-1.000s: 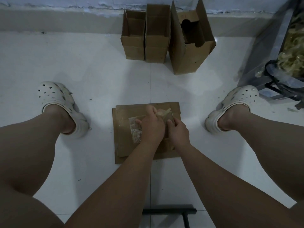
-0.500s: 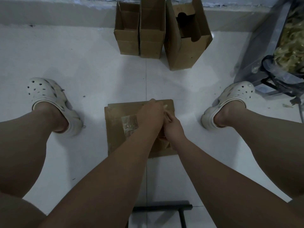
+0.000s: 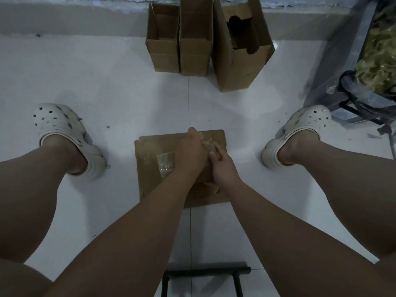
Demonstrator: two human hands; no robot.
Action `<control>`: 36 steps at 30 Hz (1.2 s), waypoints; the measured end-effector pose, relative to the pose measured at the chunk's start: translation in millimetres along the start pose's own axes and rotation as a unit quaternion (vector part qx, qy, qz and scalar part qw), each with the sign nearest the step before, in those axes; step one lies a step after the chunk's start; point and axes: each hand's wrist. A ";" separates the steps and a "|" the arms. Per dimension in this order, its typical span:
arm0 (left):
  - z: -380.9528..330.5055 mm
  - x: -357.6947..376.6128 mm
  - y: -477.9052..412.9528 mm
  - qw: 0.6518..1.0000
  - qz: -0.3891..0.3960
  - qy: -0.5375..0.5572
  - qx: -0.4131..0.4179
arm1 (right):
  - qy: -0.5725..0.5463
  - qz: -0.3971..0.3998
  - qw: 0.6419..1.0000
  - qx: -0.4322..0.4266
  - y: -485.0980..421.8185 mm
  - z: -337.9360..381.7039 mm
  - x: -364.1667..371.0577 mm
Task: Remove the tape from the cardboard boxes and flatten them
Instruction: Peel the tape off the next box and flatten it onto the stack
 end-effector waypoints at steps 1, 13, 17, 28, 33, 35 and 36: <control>0.8 -0.6 -1.1 1.000 0.000 0.021 -0.007 | -0.003 0.001 1.000 0.007 0.2 0.6 -0.2; -6.4 -12.6 -5.6 0.939 -0.062 0.294 -0.167 | -0.008 -0.015 1.000 0.004 -5.6 6.5 1.2; -17.2 -24.7 -15.7 0.944 -0.107 0.286 -0.126 | -0.065 -0.056 0.996 0.035 -7.2 10.9 -3.8; 3.9 -12.6 7.1 0.997 -0.076 -0.027 -0.001 | -0.032 -0.114 0.993 -0.002 -17.5 21.7 -11.2; 16.4 -8.1 24.8 0.986 -0.082 -0.127 -0.073 | 0.014 -0.126 0.992 -0.025 -20.6 12.8 -7.9; 14.9 -8.8 23.8 0.989 -0.064 -0.043 -0.129 | 0.027 -0.131 0.990 -0.041 -20.4 7.7 -6.2; 14.3 -8.7 21.1 0.987 -0.051 -0.011 -0.150 | 0.032 -0.132 0.990 -0.046 -21.1 6.1 -6.1</control>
Point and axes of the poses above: each hand's wrist, its own y-axis away from the middle knuckle, its own x-axis out of the palm, z = x × y, and after that the axes turned 14 degrees about -z, right-handed
